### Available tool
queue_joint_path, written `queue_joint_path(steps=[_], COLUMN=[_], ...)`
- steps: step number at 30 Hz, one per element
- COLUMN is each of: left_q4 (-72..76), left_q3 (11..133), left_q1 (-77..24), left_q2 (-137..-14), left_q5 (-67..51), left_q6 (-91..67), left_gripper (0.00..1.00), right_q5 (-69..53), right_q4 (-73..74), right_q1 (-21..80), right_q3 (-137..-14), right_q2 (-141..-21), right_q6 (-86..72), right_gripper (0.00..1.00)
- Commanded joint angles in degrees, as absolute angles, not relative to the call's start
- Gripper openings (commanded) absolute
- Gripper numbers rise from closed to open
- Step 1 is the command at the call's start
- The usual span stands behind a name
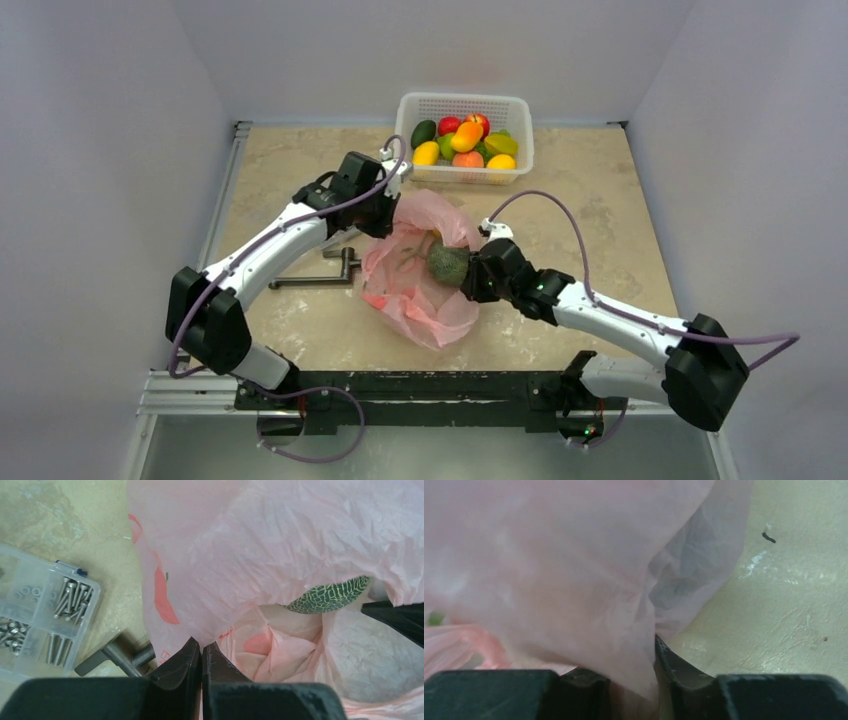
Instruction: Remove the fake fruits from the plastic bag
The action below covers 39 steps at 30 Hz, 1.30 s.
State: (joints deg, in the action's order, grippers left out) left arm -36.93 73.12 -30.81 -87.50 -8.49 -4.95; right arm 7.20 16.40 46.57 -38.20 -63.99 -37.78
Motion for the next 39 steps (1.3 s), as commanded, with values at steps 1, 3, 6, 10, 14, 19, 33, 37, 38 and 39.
queue_joint_path(steps=[1, 3, 6, 10, 14, 19, 33, 37, 38, 39], left_q4=[-32.34, -30.38, -28.33, -29.68, -30.66, -31.92, -29.57, -29.52, -29.64, -29.70], left_q3=[71.28, 68.85, 66.05, 65.92, 66.79, 67.91, 65.87, 65.83, 65.95, 66.04], left_q1=[-30.59, -30.53, -30.40, -30.45, -30.87, -31.72, -32.36, -32.48, -32.50, -32.47], left_q2=[-80.28, -77.31, -74.17, -75.14, -77.07, -79.19, -76.71, -76.64, -76.77, -76.80], left_q5=[-4.52, -1.54, -0.26, -1.78, -4.18, -6.12, -4.02, -3.87, -3.87, -3.87], left_q6=[-5.19, -5.58, -5.64, -6.16, -6.66, -6.77, -7.81, -7.83, -7.81, -7.82], left_gripper=[0.00, 0.00, 0.00, 0.00, 0.00, 0.00, 0.00, 0.00, 0.00, 0.00], right_q5=[15.23, 16.77, 17.12, 12.00, 15.15, 12.66, 10.13, 19.47, 21.68, 24.16], right_q4=[7.63, 5.80, 5.07, 3.22, 10.29, 16.81, 11.12, 15.56, 16.97, 17.76], right_q1=[46.67, 46.69, 46.73, 48.04, 51.03, 52.60, 62.86, 62.89, 62.85, 62.84], right_q3=[-35.09, -33.96, -33.66, -33.53, -37.57, -42.70, -55.66, -58.57, -58.65, -58.52], right_q2=[-68.52, -71.51, -75.43, -76.54, -70.77, -61.24, -65.85, -66.49, -66.22, -65.88], right_q6=[-37.48, -38.05, -39.55, -37.77, -33.02, -27.15, -15.70, -15.52, -15.70, -14.35], right_gripper=[0.15, 0.10, 0.11, 0.26, 0.46, 0.69, 0.73, 0.78, 0.79, 0.80])
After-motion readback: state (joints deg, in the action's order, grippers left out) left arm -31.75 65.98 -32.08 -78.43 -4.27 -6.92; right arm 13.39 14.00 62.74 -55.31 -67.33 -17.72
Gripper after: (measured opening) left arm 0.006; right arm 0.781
